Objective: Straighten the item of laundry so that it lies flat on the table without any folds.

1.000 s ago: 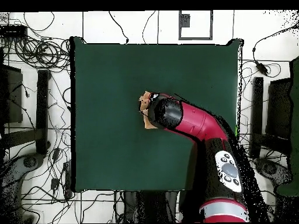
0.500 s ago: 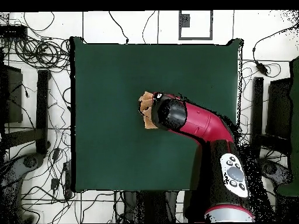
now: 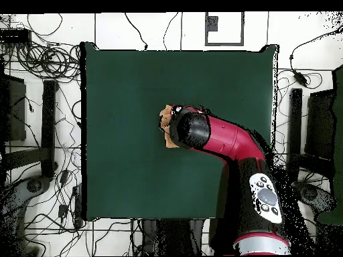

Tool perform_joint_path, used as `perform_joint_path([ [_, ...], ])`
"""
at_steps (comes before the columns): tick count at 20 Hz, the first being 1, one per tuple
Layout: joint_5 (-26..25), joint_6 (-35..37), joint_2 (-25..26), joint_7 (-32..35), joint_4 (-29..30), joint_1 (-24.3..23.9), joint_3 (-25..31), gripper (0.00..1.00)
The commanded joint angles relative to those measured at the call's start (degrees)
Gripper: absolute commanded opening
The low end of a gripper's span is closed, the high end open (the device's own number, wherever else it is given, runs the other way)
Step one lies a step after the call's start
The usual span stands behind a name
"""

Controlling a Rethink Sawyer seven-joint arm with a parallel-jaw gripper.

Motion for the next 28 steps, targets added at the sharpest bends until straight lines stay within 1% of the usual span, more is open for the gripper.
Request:
perform_joint_path([
  [1, -2.02, 2.16, 2.32, 2.78, -0.11, 0.11, 6.39, 1.00],
  [3, -1.92, 2.19, 2.95, 2.38, -0.31, -0.64, 7.35, 1.00],
  [13, -2.22, 4.65, 3.57, 0.98, -1.31, -1.14, 8.17, 1.00],
  [16, -1.90, 5.67, 3.03, 1.34, -0.68, -0.77, 8.24, 1.00],
  [22, -2.17, 6.97, 3.21, -0.17, -0.23, -1.24, 9.61, 1.00],
  [25, -2.11, 7.21, 2.39, 0.24, 1.12, -1.05, 9.73, 1.00],
  [28, -1.72, 6.53, 1.52, 2.36, 2.79, -0.14, 9.34, 1.00],
])
